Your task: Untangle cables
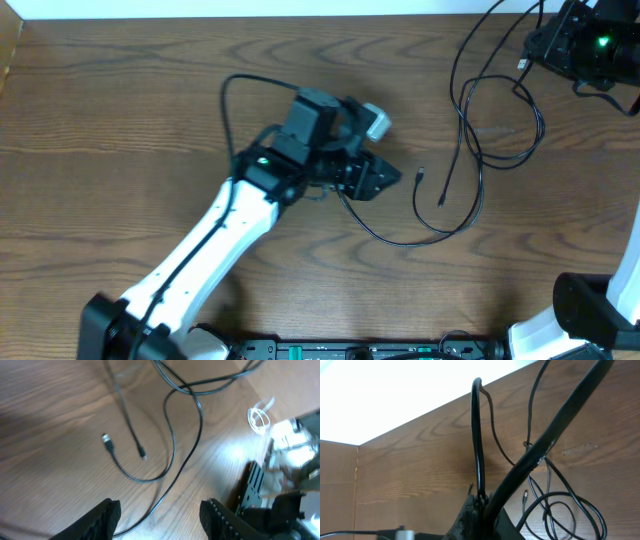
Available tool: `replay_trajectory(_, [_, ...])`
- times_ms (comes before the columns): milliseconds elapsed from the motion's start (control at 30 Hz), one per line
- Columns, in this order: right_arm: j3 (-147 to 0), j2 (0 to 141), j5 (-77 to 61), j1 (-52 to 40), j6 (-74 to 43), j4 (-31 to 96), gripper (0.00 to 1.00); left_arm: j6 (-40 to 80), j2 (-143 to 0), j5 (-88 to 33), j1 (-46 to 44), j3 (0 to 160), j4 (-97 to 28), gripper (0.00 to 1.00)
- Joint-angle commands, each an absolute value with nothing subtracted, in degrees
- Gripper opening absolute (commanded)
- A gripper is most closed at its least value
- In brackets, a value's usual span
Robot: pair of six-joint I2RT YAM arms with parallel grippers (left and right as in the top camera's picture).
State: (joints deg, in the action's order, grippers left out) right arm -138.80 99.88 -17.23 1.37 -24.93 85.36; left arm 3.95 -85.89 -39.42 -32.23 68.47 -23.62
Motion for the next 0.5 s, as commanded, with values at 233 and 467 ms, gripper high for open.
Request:
replay_trajectory(233, [-139.0,100.1,-18.3,1.1,-23.5,85.3,0.01,-0.2,-95.2,-49.7,-37.6,68.4,-16.6,0.56])
replay_trajectory(467, [-139.0,100.1,-18.1,1.1,-23.6,85.3,0.01,0.0,-98.9,-49.7,-41.9,68.4,-11.7,0.56])
